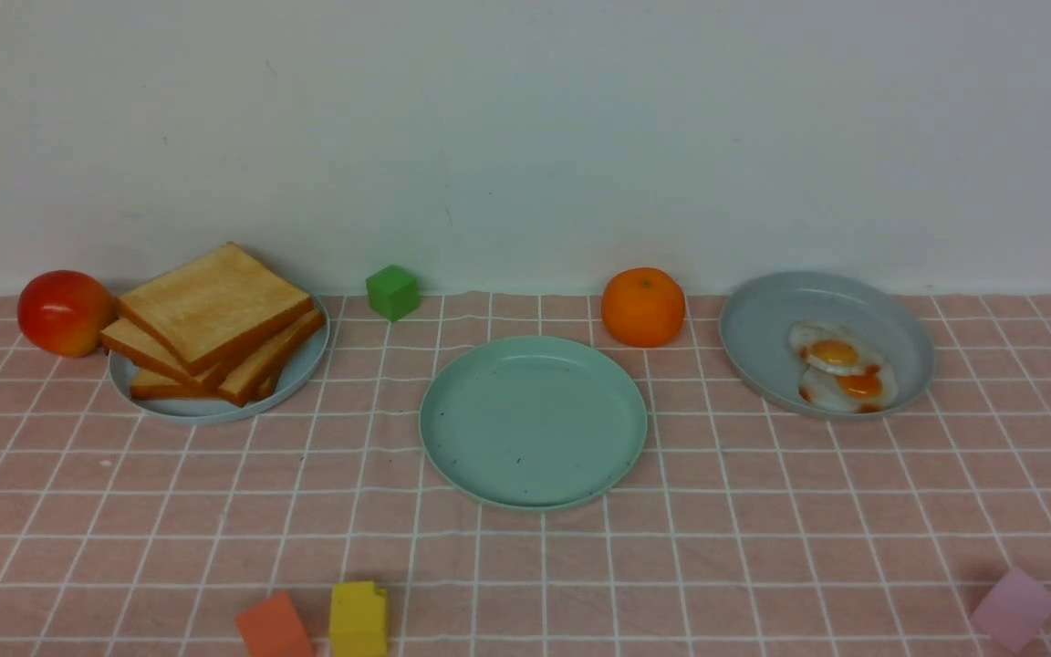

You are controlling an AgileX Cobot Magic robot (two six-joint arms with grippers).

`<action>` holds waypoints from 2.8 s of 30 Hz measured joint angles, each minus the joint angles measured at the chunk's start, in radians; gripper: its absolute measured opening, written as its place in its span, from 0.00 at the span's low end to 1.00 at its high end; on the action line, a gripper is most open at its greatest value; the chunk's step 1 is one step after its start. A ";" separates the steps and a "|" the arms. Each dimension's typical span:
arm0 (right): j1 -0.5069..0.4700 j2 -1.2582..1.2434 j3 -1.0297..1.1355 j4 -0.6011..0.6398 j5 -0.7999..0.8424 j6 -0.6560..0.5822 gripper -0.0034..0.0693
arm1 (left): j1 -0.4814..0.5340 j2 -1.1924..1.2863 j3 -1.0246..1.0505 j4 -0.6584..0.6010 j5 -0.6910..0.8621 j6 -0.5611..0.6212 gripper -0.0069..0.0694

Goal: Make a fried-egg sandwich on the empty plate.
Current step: Use the left arm to grab a slice of bread

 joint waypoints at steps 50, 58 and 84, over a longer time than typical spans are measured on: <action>-0.001 0.000 0.008 0.128 -0.095 0.077 0.38 | -0.449 1.038 -0.918 -0.206 0.513 0.214 0.07; -0.001 0.000 0.008 0.404 -0.432 0.257 0.38 | -0.449 1.044 -0.918 -0.164 0.531 0.215 0.07; 0.477 0.588 -1.038 0.421 0.736 -0.362 0.37 | -0.188 1.793 -1.564 0.005 0.563 0.432 0.11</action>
